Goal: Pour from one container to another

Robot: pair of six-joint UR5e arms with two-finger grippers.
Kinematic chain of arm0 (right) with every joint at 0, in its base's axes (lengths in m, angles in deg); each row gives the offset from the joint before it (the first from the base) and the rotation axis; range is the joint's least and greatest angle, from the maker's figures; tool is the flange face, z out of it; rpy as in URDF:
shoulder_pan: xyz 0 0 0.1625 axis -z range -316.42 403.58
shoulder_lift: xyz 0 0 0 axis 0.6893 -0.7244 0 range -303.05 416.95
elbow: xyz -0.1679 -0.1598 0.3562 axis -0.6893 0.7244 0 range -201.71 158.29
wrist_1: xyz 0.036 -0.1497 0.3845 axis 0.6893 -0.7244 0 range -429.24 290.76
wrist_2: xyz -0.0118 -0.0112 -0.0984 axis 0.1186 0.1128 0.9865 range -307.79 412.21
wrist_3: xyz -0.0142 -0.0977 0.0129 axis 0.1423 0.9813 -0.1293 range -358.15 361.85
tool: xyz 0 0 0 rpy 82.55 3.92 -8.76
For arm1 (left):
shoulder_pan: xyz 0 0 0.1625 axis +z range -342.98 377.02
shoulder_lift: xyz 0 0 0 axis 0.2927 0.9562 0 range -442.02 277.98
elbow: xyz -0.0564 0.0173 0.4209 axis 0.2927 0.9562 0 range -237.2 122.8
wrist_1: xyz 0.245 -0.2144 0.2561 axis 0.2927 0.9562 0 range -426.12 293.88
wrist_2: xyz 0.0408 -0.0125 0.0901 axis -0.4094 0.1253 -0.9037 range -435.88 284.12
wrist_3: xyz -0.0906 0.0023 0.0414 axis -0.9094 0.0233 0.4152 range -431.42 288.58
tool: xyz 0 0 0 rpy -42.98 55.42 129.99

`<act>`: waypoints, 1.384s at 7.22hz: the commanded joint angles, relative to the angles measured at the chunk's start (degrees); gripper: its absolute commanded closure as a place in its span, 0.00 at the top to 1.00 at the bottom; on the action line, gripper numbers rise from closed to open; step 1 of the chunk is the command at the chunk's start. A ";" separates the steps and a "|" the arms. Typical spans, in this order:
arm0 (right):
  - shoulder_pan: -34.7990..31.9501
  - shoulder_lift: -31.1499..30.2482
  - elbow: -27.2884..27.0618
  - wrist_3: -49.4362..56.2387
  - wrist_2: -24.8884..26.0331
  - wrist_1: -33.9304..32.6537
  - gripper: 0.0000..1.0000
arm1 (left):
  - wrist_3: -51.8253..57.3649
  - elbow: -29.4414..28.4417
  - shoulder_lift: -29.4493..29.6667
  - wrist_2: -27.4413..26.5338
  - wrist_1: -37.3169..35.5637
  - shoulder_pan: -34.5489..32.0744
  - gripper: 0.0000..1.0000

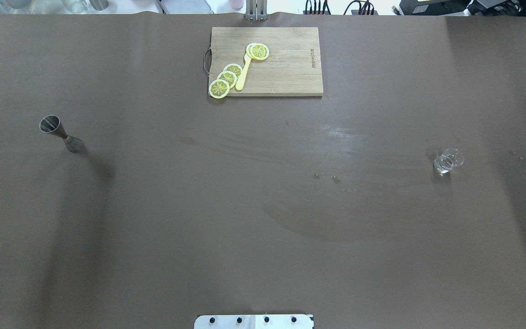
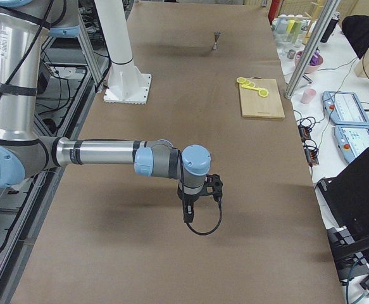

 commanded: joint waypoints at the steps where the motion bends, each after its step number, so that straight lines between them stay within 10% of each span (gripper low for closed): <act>1: 0.00 -0.14 0.08 0.00 0.00 0.00 1.00 | 0.07 0.37 0.39 -0.12 -6.37 -0.04 0.97; 10: 0.00 0.04 -0.18 0.00 -0.18 0.00 1.00 | -0.19 1.42 1.71 -5.39 -7.27 -0.13 0.97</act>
